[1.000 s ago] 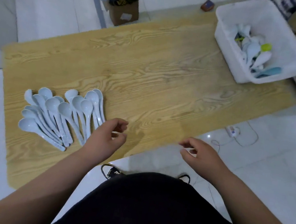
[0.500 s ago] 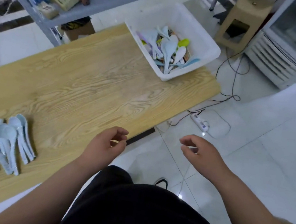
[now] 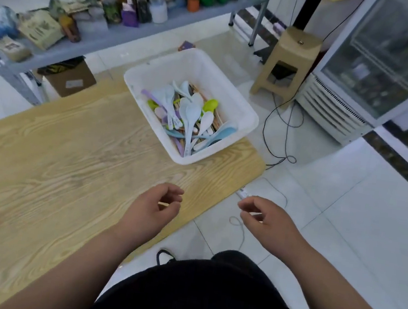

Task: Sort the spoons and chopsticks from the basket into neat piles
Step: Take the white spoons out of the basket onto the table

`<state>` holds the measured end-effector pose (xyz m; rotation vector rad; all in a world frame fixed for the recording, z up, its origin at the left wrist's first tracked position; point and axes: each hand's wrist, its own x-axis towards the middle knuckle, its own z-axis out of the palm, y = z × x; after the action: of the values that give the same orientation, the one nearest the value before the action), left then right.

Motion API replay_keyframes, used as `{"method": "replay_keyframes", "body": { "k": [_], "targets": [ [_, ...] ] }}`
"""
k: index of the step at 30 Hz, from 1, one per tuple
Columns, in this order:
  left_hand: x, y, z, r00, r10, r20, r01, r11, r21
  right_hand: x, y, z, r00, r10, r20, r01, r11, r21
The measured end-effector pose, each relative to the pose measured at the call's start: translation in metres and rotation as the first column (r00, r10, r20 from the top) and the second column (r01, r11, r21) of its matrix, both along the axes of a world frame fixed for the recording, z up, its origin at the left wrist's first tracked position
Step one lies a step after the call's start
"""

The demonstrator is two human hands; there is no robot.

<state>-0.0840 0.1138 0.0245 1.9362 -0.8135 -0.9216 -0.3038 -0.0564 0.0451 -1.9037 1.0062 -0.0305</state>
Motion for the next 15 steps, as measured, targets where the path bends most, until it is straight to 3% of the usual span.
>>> {"method": "replay_keyframes", "body": {
  "k": [7, 15],
  "targets": [
    [0.033, -0.076, 0.014, 0.992, 0.125, -0.002, -0.125, 0.992, -0.019, 0.013, -0.059, -0.019, 0.999, 0.039, 0.006, -0.04, 0.995, 0.092],
    [0.026, -0.138, 0.012, 0.918, 0.396, 0.028, -0.397, 0.914, 0.081, 0.081, -0.188, -0.021, 0.958, 0.278, 0.067, -0.283, 0.954, 0.098]
  ]
}}
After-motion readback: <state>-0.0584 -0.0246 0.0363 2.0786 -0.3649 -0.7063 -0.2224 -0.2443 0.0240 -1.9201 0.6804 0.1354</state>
